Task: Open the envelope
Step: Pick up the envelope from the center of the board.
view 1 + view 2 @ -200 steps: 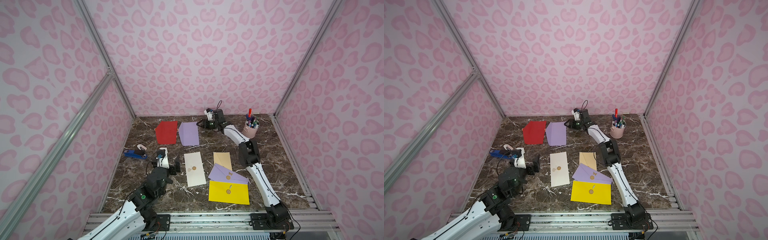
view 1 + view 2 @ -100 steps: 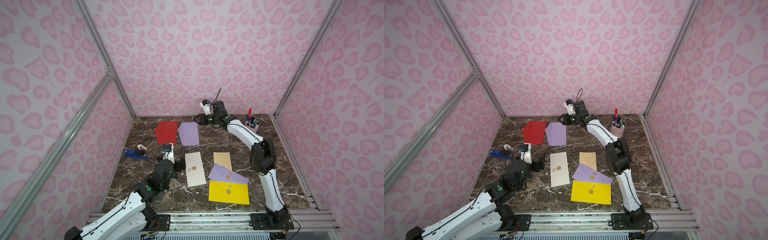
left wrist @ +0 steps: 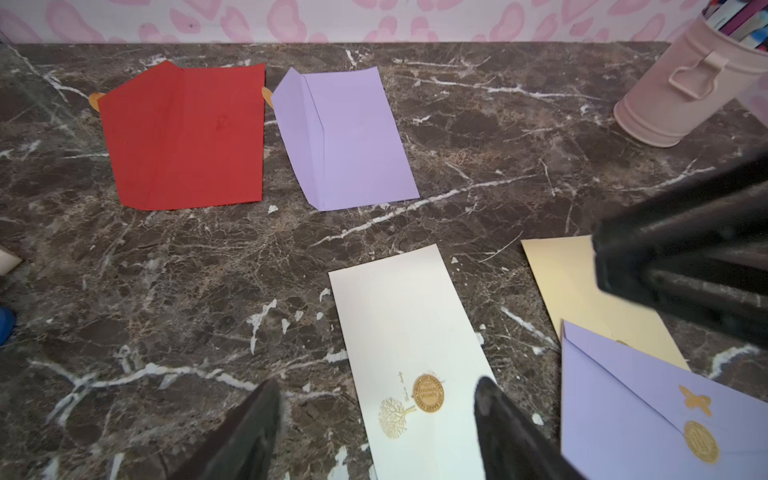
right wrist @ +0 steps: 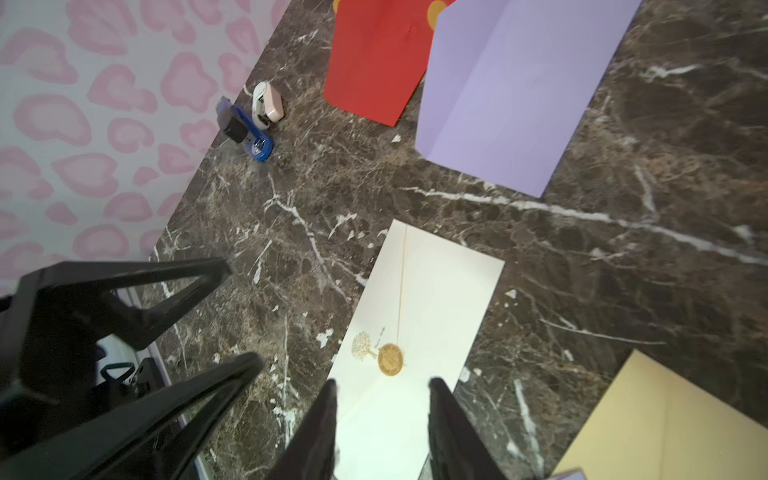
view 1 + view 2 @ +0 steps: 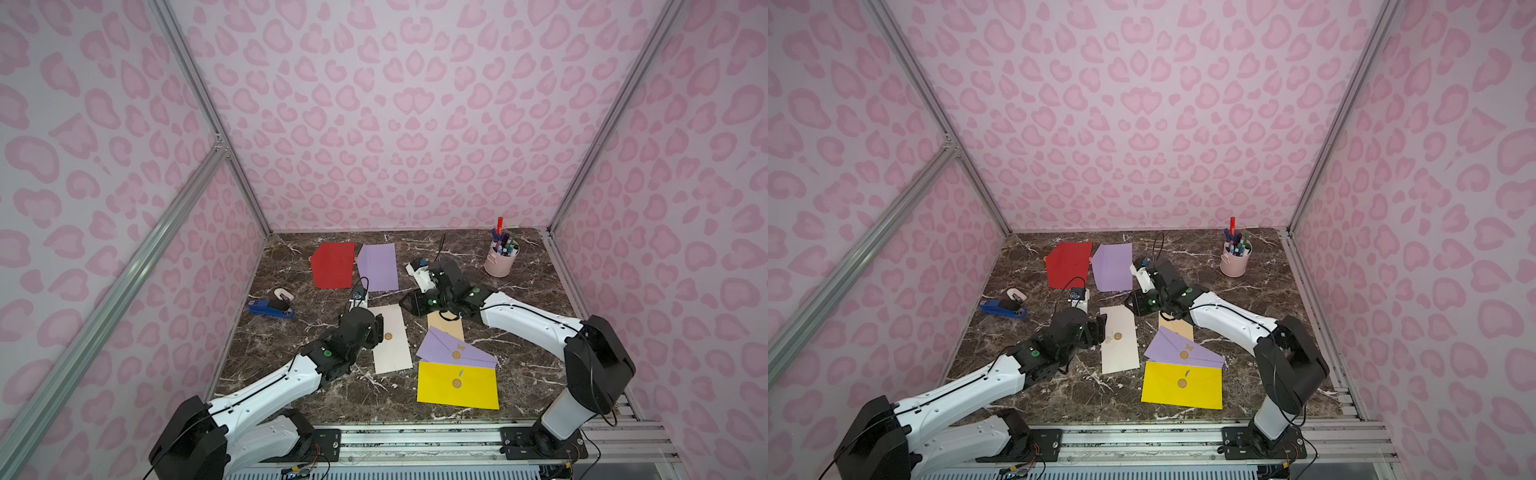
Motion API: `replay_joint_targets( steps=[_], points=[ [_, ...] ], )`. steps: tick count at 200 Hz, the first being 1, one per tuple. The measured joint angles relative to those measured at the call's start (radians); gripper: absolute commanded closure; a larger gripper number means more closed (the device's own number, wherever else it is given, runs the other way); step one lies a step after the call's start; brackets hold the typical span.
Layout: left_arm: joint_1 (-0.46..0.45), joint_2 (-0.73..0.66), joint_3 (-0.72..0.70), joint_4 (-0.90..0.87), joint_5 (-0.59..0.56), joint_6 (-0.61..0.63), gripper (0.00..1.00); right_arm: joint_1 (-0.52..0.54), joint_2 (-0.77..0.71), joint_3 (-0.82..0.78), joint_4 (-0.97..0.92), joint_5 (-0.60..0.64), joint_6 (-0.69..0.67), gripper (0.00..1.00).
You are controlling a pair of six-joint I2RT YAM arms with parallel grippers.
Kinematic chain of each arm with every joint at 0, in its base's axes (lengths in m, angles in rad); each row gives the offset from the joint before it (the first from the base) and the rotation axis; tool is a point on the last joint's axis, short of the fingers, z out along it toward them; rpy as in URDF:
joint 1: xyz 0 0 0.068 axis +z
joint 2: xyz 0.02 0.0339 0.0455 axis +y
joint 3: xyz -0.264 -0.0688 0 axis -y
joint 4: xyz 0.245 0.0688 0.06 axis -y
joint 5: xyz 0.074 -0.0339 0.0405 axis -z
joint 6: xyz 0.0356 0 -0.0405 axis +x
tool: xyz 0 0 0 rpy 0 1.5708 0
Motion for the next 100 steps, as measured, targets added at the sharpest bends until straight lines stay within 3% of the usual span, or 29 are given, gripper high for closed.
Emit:
replay_joint_targets(
  steps=[44,100],
  points=[
    [0.000,0.090,-0.043,0.055,0.077,-0.029,0.27,0.088,-0.048,-0.145,0.023,0.051,0.063,0.63],
    [0.045,0.172,-0.088,0.141,0.181,-0.048,0.27,0.118,-0.082,-0.245,0.073,0.061,0.151,0.61]
  ],
)
